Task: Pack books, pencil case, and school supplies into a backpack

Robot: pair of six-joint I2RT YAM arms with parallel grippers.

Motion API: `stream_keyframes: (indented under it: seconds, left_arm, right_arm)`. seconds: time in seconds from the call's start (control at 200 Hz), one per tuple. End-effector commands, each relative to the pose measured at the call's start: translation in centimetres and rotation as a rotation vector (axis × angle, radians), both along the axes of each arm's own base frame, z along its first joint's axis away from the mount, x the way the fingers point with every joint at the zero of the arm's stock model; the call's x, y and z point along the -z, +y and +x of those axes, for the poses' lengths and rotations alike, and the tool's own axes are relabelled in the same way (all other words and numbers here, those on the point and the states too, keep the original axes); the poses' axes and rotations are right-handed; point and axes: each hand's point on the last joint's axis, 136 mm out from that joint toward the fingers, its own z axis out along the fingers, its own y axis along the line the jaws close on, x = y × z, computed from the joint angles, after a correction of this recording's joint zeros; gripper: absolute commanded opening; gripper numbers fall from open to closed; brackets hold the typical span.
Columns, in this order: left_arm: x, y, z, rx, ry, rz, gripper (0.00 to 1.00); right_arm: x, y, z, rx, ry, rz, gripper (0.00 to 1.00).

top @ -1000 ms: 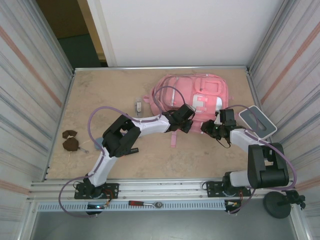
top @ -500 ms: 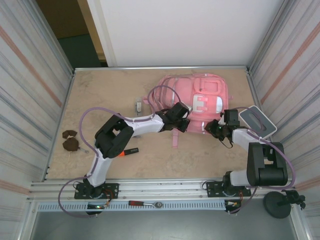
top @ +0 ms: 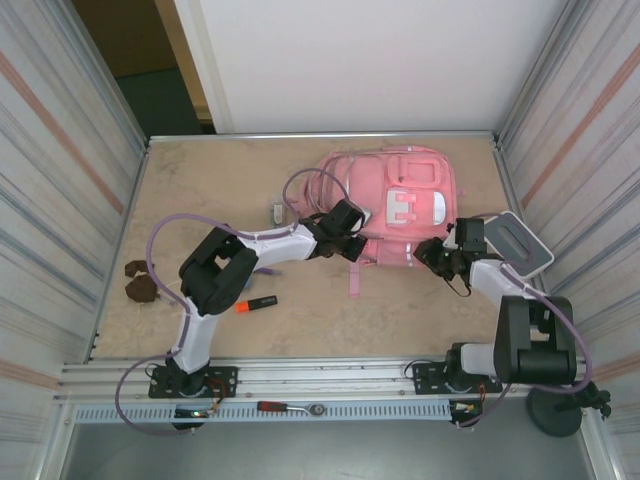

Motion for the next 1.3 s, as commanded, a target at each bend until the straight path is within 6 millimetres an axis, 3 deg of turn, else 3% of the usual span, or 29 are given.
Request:
stream_keyframes:
  seconds: [0.0,0.185,0.396,0.516,0.611,0.751,0.897,1.022,1.097,1.187,1.298]
  left_arm:
    - [-2.0,1.1,-0.5,0.005,0.011,-0.003,0.00]
    - [-3.4,0.0,-0.9,0.018,0.015,-0.068,0.00]
    - [-4.2,-1.1,-1.7,0.051,0.012,-0.096,0.00]
    - [-4.2,-1.5,-2.3,0.075,0.006,-0.099,0.00]
    - [-4.1,-1.3,-2.5,0.080,0.002,-0.089,0.00]
    - [-4.1,0.4,-2.0,0.057,-0.049,-0.012,0.00]
    - [-3.9,4.1,-0.3,-0.002,-0.112,0.122,0.00]
    - [-3.6,5.8,0.7,-0.024,-0.125,0.164,0.00]
    - [-3.7,5.9,0.9,-0.021,-0.129,0.173,0.00]
    - [-4.3,4.5,0.5,0.015,-0.103,0.109,0.00]
    - [-6.0,1.3,-0.8,0.082,-0.054,-0.037,0.00]
  right_arm:
    - [-1.4,1.0,-1.7,-0.031,-0.008,-0.026,0.44]
    - [-1.4,2.2,-2.9,0.076,-0.039,0.079,0.74]
    - [-0.4,2.8,-1.4,0.180,-0.039,0.153,0.75]
    - [0.1,3.9,0.3,0.183,-0.054,0.171,0.69]
    - [0.8,3.6,1.4,0.193,-0.045,0.131,0.57]
    - [1.6,1.0,2.5,0.241,-0.054,0.050,0.28]
    - [0.6,-1.9,3.3,0.274,-0.108,0.002,0.12]
    - [-1.3,-3.8,4.6,0.275,-0.145,-0.060,0.08]
    - [-2.5,-4.3,5.7,0.260,-0.160,-0.078,0.08]
    - [-3.1,-4.5,7.3,0.224,-0.151,-0.097,0.09]
    - [-3.8,-5.6,9.4,0.188,-0.122,-0.122,0.13]
